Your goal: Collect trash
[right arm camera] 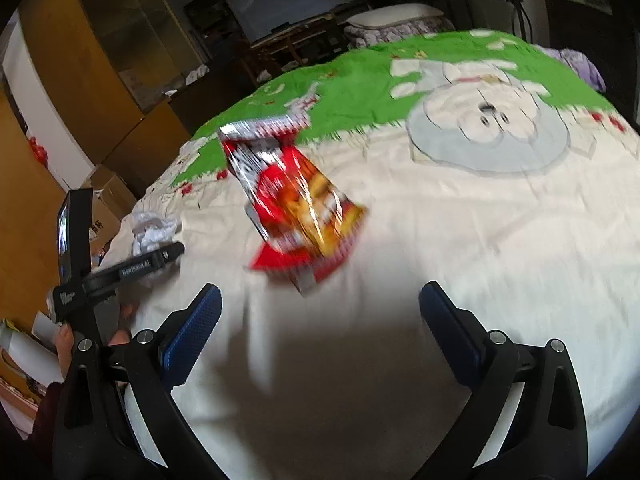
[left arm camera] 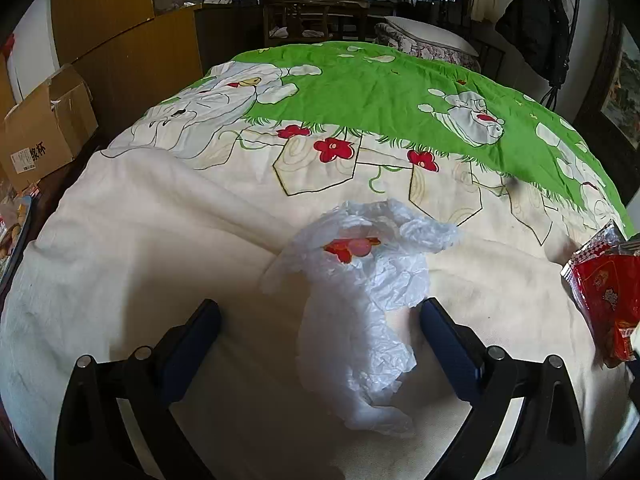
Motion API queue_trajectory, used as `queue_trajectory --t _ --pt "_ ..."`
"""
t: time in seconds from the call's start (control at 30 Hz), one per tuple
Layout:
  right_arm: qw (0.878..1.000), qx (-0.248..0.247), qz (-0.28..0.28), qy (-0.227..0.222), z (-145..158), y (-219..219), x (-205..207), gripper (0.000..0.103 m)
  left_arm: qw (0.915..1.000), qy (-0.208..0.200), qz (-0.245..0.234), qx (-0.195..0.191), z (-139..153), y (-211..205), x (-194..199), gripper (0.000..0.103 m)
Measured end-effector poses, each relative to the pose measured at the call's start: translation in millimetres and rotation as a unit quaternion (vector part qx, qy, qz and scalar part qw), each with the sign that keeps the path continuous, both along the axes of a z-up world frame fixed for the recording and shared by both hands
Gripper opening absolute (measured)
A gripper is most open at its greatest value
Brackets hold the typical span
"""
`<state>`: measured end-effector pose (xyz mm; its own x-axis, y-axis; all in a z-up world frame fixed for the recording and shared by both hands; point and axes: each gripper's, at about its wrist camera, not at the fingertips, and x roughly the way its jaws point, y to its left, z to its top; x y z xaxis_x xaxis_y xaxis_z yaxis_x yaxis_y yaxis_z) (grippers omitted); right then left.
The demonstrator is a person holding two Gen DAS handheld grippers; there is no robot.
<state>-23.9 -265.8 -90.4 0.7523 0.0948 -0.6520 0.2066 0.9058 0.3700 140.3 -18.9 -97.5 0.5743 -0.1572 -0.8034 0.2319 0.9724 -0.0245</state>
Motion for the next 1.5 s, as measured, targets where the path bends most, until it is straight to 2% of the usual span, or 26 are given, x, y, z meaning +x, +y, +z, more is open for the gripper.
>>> queue_trajectory --t 0.13,0.27,0.4,0.5,0.67,1.13,1.23,1.37,1.43,1.5 --pt "0.999 -0.034 0.016 -0.014 17 3 22 0.096 1.0000 0.000 0.000 0.000 0 0 0 0.098" --pt "0.999 -0.042 0.021 -0.009 19 -2 48 0.096 1.0000 0.000 0.000 0.000 0 0 0 0.098" --pt "0.998 -0.053 0.021 0.008 4 -3 69 0.096 1.0000 0.000 0.000 0.000 0 0 0 0.098" --pt "0.997 -0.052 0.030 0.043 -11 -1 80 0.096 1.0000 0.000 0.000 0.000 0 0 0 0.098" --pt "0.998 -0.029 0.030 0.039 -14 -7 79 0.097 1.0000 0.000 0.000 0.000 0 0 0 0.098" --pt "0.998 -0.041 0.027 0.030 -12 -3 75 0.096 1.0000 -0.002 0.000 -0.007 1 2 -1 0.098" --pt "0.998 -0.041 0.028 0.028 -11 -3 73 0.093 0.9999 -0.005 -0.001 -0.016 3 4 -1 0.097" --pt "0.998 -0.045 0.031 0.025 -10 0 72 0.088 0.9997 -0.012 -0.005 -0.022 5 4 -4 0.088" --pt "0.998 -0.049 0.033 0.023 -9 2 71 0.083 0.9996 -0.017 -0.010 -0.021 6 3 -7 0.080" --pt "0.998 -0.053 0.035 0.021 -8 3 70 0.077 0.9994 -0.023 -0.016 -0.021 7 1 -11 0.066"
